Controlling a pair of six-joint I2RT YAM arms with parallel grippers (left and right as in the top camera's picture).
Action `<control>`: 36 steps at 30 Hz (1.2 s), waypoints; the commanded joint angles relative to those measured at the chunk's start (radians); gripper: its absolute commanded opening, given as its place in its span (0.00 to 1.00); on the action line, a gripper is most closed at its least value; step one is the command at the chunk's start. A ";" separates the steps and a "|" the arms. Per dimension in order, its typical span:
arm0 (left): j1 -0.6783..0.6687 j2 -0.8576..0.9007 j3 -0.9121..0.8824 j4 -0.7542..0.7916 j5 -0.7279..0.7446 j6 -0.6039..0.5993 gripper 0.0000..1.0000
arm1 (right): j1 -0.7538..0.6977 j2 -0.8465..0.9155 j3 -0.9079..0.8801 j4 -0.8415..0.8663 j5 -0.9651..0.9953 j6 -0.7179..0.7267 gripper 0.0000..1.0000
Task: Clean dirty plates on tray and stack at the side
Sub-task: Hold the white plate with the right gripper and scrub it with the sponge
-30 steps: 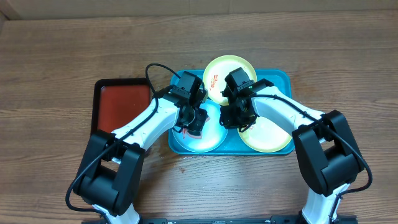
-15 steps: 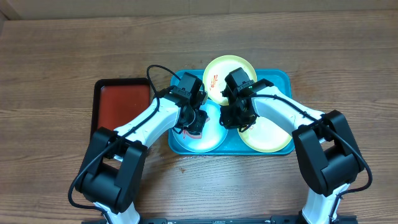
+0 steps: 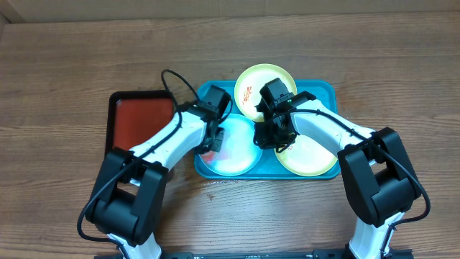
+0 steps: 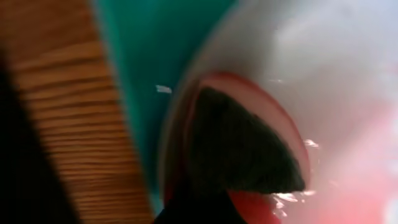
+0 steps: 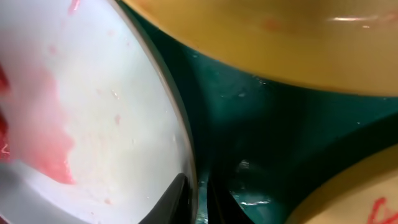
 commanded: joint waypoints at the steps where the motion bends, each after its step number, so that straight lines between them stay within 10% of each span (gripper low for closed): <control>1: 0.029 0.019 0.021 0.002 -0.114 -0.038 0.04 | -0.001 0.016 -0.004 0.001 0.020 -0.001 0.13; 15: 0.011 0.033 0.177 0.026 0.507 0.018 0.04 | -0.001 0.016 -0.004 0.000 0.021 -0.001 0.13; 36: 0.004 0.141 0.201 -0.089 -0.157 -0.128 0.04 | -0.001 0.016 -0.004 0.000 0.020 0.000 0.13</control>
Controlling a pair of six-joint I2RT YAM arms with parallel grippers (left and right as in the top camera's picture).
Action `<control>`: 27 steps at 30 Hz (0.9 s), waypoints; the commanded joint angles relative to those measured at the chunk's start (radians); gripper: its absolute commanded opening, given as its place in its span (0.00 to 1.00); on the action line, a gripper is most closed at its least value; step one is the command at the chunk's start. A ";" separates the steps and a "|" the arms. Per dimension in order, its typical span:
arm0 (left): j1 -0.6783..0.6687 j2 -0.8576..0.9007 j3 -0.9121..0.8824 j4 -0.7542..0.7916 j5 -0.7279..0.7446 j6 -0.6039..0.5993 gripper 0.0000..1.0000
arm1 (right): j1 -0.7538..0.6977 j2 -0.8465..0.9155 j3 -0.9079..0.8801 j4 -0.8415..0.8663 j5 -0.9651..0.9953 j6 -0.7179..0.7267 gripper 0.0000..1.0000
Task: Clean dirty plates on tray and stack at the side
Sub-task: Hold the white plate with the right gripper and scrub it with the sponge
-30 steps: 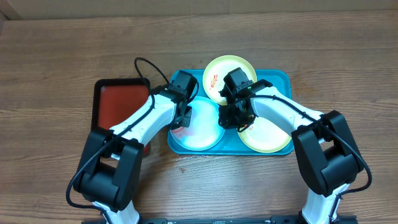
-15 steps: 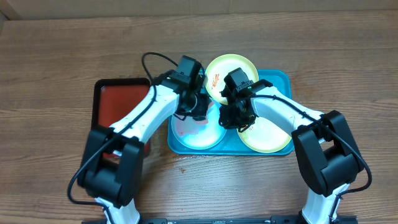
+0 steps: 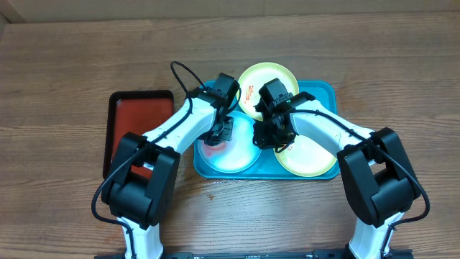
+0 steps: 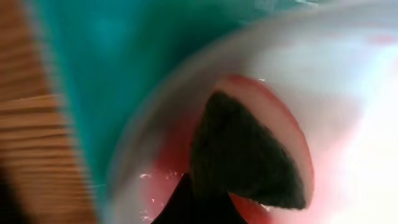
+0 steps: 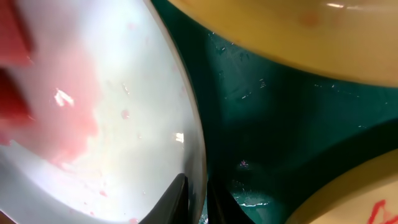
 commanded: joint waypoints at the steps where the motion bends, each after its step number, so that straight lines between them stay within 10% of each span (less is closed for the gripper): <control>1: 0.026 0.007 0.037 -0.014 -0.181 -0.049 0.04 | -0.006 0.016 -0.005 -0.001 0.014 0.000 0.13; 12: -0.018 0.027 0.084 0.035 0.394 -0.015 0.04 | -0.006 0.016 -0.005 -0.002 0.014 0.000 0.13; 19: -0.054 0.039 0.072 -0.060 0.383 0.133 0.04 | -0.006 0.016 -0.005 -0.002 0.014 0.000 0.13; 27: -0.053 0.040 0.053 -0.140 0.021 0.116 0.04 | -0.006 0.016 -0.005 -0.002 0.014 0.000 0.13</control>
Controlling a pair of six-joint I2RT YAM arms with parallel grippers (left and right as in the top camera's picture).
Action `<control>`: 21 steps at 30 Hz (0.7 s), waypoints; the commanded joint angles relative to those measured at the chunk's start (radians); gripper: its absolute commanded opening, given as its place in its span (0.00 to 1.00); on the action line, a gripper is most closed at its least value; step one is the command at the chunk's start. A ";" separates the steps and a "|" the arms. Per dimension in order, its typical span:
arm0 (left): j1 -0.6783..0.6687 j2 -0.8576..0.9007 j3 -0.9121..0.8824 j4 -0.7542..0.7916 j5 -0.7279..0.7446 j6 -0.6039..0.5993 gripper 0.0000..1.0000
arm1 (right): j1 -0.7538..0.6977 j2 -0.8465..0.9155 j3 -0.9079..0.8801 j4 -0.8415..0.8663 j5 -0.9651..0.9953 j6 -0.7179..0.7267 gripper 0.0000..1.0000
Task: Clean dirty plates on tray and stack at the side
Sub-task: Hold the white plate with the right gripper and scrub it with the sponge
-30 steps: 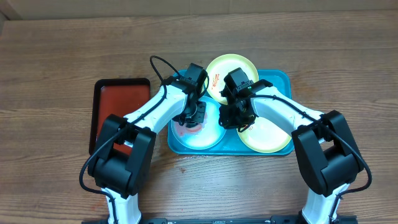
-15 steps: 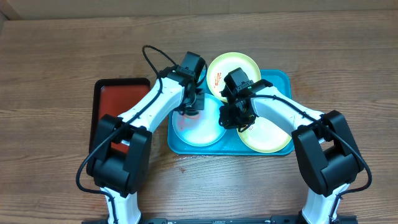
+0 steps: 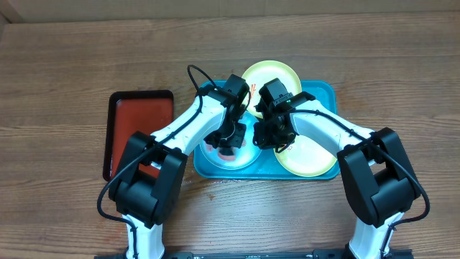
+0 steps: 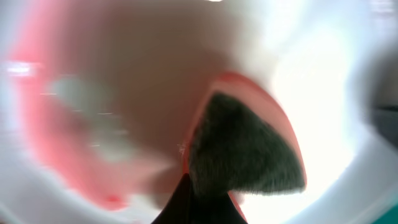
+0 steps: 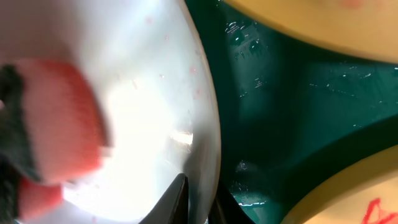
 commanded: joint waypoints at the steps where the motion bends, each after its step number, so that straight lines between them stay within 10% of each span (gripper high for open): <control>1: 0.005 0.013 -0.027 -0.005 -0.220 0.000 0.04 | -0.006 0.016 -0.005 0.000 0.010 0.000 0.13; 10: 0.030 0.013 -0.059 -0.002 -0.449 -0.227 0.04 | -0.006 0.016 -0.005 0.000 0.010 0.000 0.13; 21: 0.020 0.014 -0.065 0.098 0.384 0.180 0.04 | -0.006 0.016 -0.005 0.000 0.010 0.000 0.13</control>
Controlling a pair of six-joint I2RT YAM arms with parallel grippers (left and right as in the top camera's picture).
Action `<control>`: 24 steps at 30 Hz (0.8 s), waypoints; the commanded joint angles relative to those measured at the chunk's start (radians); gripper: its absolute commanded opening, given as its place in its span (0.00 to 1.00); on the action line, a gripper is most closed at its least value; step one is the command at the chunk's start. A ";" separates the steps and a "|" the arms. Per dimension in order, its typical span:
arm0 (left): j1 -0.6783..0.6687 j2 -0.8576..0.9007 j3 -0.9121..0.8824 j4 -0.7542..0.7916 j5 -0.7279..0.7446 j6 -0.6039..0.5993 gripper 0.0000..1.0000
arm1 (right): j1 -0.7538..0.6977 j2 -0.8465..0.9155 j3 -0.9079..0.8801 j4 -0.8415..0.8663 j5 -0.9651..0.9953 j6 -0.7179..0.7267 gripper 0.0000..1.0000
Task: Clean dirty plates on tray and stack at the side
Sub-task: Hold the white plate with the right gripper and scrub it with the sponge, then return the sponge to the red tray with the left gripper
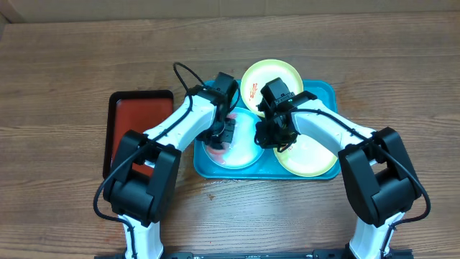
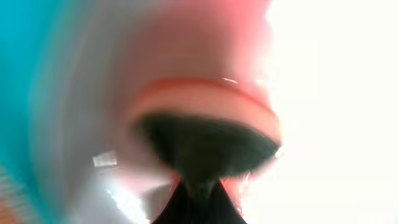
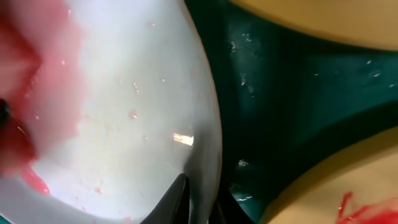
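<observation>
A white plate (image 1: pixel 241 155) smeared with red lies front left in the blue tray (image 1: pixel 325 93). My left gripper (image 1: pixel 221 135) is shut on a red sponge with a dark scouring face (image 2: pixel 205 134), pressed on the plate's left part; the wrist view is blurred. My right gripper (image 1: pixel 272 137) is shut on the plate's right rim (image 3: pixel 202 186), one finger inside and one outside. The white plate (image 3: pixel 124 112) shows red smears at its left. One yellow plate (image 1: pixel 269 79) with red stains sits at the tray's back, another yellow plate (image 1: pixel 310 157) front right.
A black-rimmed red tray (image 1: pixel 136 122) lies on the wooden table left of the blue tray. In the right wrist view the dark tray floor (image 3: pixel 280 106) separates the white plate from the stained yellow plate (image 3: pixel 336 186).
My left gripper has moved the sponge from the middle of the white plate to its left part. The right gripper holds the same rim spot.
The sponge was first at the white plate's left rim, then on its upper left, then at its middle, and now is back at the left. Red smear has shifted about the plate. My right gripper stayed shut on the right rim throughout.
</observation>
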 commanded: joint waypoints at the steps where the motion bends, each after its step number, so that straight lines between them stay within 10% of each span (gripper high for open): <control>1: -0.034 0.019 -0.017 0.006 0.363 0.179 0.04 | 0.005 0.016 -0.005 0.008 -0.003 0.000 0.13; 8: -0.032 0.019 -0.017 0.009 0.393 0.275 0.04 | 0.005 0.016 -0.005 0.008 -0.003 0.000 0.13; 19: -0.019 0.019 -0.017 0.026 -0.341 -0.108 0.04 | 0.005 0.016 -0.005 0.008 -0.002 0.000 0.13; 24: -0.002 0.018 -0.003 0.022 -0.426 -0.180 0.04 | 0.005 0.016 -0.005 0.008 -0.003 0.000 0.13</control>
